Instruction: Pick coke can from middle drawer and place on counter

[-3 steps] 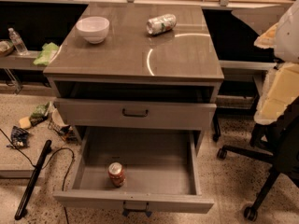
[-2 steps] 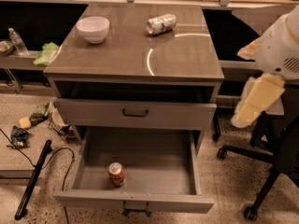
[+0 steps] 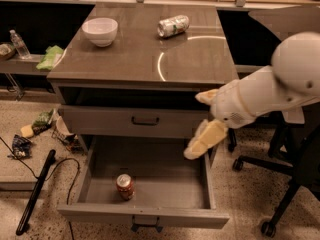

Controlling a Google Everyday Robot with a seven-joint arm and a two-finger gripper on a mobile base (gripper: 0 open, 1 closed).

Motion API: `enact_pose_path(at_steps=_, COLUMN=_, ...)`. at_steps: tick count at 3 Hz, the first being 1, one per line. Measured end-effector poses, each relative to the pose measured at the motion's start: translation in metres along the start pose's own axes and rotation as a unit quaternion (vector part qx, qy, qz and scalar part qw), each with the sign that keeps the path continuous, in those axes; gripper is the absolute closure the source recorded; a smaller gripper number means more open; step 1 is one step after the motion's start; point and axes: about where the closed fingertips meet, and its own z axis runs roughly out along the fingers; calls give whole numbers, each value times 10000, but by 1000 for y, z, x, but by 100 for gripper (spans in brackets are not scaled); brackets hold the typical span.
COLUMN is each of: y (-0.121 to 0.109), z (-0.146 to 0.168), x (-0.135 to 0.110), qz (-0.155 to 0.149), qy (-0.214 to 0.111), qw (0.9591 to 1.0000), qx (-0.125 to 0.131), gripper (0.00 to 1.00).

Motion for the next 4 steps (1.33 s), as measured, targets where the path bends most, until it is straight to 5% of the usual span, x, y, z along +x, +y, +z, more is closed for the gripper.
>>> enact_pose_path(at_steps=1, y=-16, z=66, x=-7, qz=165, qy=-339, qw=9993, qx=15, gripper=0)
enact_pose_path(at_steps=3, y=-27, z=89, x=-7, qz=258, qy=-595, qw=9977, qx=214, gripper=0)
enact_pose_path(at_steps=4, y=-12, z=136, x=18, qz=720, qy=-1031, qw=9920, qx=131, gripper=0)
